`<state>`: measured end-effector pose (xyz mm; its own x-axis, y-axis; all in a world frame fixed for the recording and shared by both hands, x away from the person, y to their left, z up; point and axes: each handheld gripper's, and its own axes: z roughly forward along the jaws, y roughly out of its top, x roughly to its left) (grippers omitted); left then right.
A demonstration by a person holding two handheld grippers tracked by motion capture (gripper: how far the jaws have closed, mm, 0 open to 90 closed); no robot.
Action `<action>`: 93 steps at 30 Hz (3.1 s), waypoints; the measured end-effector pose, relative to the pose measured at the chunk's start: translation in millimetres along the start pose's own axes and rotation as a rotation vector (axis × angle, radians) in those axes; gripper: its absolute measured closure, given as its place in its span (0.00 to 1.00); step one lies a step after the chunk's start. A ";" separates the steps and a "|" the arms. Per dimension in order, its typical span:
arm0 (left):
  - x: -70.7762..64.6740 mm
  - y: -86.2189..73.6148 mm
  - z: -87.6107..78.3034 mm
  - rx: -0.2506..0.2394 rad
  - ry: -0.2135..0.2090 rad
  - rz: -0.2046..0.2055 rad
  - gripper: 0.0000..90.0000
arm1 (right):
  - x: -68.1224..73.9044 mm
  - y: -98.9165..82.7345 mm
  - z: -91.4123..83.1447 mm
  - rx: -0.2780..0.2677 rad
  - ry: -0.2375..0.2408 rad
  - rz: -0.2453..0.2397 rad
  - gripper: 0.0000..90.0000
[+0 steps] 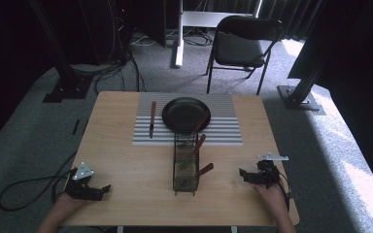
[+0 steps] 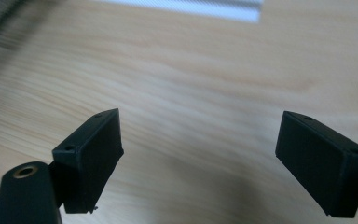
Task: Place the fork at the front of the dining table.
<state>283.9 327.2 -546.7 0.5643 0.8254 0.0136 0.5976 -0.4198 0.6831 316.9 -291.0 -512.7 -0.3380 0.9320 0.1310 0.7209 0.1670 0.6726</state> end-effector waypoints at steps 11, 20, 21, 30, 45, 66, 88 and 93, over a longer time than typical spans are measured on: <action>0.0 0.0 0.0 0.000 0.000 0.000 0.00 | 24.3 47.1 -9.7 -0.075 0.081 -0.048 0.17; 0.0 0.0 0.0 0.000 0.000 0.000 0.00 | 38.0 78.8 -14.1 -0.119 0.138 -0.065 0.19; 0.0 0.0 0.0 0.000 0.000 0.000 0.00 | 39.2 81.8 -14.5 -0.119 0.143 -0.066 0.19; 0.0 0.0 0.0 0.000 0.000 0.000 0.00 | 50.8 105.4 -14.3 -0.145 0.176 -0.078 0.19; 0.2 0.0 0.0 0.000 -0.001 0.002 0.00 | 82.2 147.9 -1.4 -0.158 0.215 -0.115 0.24; 0.2 0.0 0.0 0.000 -0.002 0.002 0.00 | 104.4 175.5 42.6 -0.115 0.270 -0.057 0.53; 0.3 0.0 0.0 0.000 -0.002 0.002 0.00 | 107.9 174.7 41.8 -0.111 0.365 -0.069 0.89; 0.3 0.0 0.0 0.000 -0.002 0.002 0.00 | 107.9 176.6 31.5 -0.140 0.368 -0.070 0.89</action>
<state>284.0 327.4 -546.7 0.5665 0.8240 0.0139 0.5966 -0.4216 0.6829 426.8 -150.8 -402.8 -0.5962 0.7377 0.3166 0.6078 0.1572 0.7784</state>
